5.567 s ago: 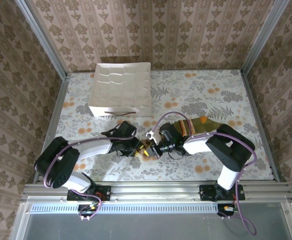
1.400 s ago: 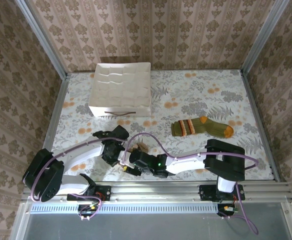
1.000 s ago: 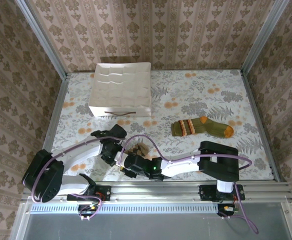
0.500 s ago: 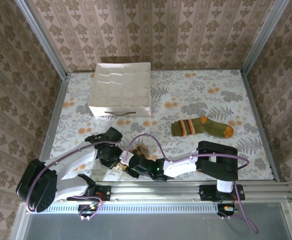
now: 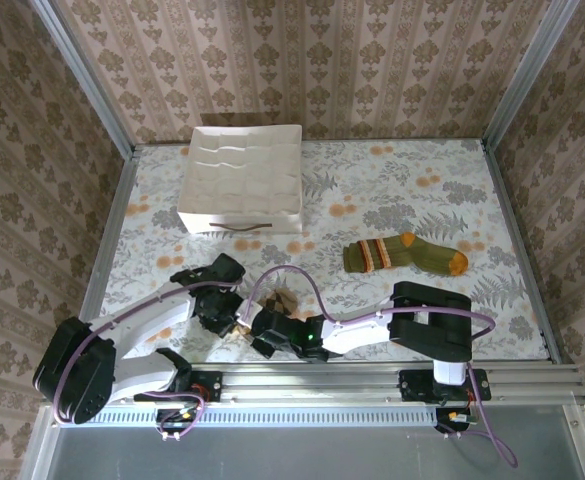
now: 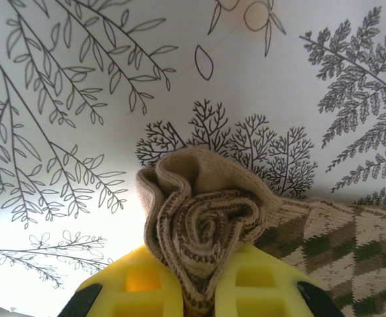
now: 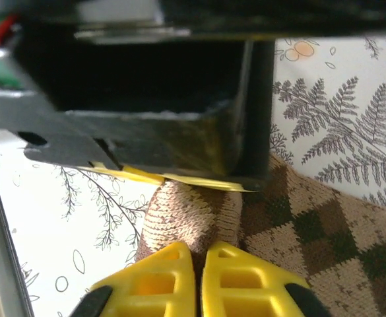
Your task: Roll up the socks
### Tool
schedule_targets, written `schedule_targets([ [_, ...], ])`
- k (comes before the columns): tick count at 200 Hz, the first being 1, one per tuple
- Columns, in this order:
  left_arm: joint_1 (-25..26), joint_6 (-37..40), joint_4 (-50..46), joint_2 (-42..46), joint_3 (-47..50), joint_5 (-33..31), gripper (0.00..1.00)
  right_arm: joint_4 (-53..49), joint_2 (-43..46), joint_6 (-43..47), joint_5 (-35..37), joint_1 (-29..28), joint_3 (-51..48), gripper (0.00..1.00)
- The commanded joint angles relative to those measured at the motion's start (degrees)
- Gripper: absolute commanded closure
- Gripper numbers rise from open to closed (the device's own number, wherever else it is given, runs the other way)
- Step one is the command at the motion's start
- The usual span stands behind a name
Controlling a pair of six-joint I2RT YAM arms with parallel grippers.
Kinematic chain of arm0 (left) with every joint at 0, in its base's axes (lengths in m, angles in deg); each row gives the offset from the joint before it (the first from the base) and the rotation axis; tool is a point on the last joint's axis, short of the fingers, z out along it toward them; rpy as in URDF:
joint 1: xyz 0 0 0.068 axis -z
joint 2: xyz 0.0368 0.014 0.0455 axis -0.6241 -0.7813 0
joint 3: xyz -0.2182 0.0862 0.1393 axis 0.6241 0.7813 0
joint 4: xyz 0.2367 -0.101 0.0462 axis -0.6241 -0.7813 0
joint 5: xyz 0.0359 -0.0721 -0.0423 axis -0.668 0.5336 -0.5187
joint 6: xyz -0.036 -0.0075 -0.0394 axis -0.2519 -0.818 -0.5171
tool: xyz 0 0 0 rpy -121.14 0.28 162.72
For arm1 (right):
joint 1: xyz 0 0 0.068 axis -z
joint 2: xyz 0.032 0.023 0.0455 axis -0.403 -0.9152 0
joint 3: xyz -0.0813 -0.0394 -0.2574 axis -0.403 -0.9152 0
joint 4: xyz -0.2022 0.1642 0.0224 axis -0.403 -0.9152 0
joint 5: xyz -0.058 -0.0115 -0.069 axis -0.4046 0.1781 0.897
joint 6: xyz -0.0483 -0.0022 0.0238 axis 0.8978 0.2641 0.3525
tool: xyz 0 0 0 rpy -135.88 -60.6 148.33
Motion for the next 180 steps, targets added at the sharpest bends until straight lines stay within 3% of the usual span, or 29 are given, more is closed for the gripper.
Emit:
schedule_targets([
  [1,-0.7,1.6,-2.6,2.9,0.1,1.9,0.75,-5.5,-1.9,-5.3,0.4,0.6,-4.0,1.0],
  [28,-2.8,2.8,-1.8,8.0,0.5,2.9,0.37,2.3,-1.3,-10.1,-6.0,2.2,-11.0,1.0],
  [48,-4.4,4.6,-1.9,11.0,0.5,4.3,0.27,9.0,-1.9,-12.9,-11.4,3.8,-15.3,1.0],
  [95,-4.5,9.6,-2.6,14.6,2.0,7.4,0.34,21.3,-5.0,-19.5,-17.7,6.5,-23.0,1.0],
  [148,-3.3,10.2,-0.2,19.2,5.4,5.7,0.55,27.7,-8.6,-25.3,-19.1,8.7,-27.0,1.0],
  [180,-1.2,9.7,4.2,18.2,7.0,5.8,0.54,28.4,-8.7,-26.5,-19.2,9.7,-28.0,1.0],
])
